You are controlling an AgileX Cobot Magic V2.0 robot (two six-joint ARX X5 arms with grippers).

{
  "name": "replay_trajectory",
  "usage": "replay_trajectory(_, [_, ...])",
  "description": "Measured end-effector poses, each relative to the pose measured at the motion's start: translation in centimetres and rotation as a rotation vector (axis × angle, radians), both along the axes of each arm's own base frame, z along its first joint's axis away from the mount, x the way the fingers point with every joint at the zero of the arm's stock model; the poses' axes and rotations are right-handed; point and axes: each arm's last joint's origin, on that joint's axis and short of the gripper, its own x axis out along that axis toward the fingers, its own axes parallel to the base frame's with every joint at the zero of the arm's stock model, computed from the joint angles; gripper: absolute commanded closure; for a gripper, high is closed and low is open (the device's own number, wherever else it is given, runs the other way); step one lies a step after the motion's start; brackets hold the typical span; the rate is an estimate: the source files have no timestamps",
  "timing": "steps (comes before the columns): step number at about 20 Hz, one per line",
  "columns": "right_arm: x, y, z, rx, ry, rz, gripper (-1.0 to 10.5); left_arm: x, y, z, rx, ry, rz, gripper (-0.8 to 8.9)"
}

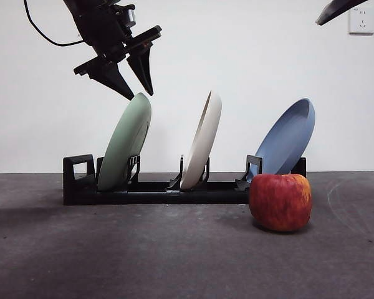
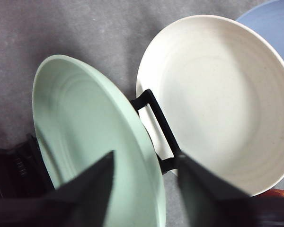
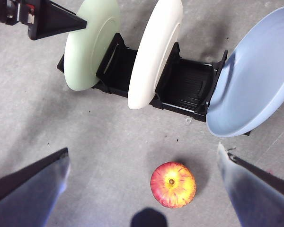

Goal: Take the green plate from the plate rack,put the plate on the table,take the apple from the table,put the apple in the plate

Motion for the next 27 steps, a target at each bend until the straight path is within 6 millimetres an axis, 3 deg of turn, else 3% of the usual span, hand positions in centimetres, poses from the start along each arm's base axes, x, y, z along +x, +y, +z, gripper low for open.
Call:
replay_trajectory(10, [0.0, 0.0, 0.0, 0.0, -0.002, -0.001, 2.0, 0.3, -0.8, -1.1, -0.014, 0.051, -0.02, 8.24])
replay_trajectory(18, [0.0, 0.0, 0.0, 0.0, -0.002, -0.001, 2.0, 0.4, -0.8, -0.8, -0.023, 0.058, -0.012, 8.22])
replay_trajectory(21, [0.0, 0.0, 0.0, 0.0, -0.002, -0.001, 2.0, 0.6, -0.9, 1.0, -0.032, 0.016, -0.016, 8.22])
replay_trajectory(27, [0.0, 0.0, 0.0, 0.0, -0.002, -0.001, 2.0, -1.5, -0.5, 8.7, -0.098, -0.131, -0.055, 8.22])
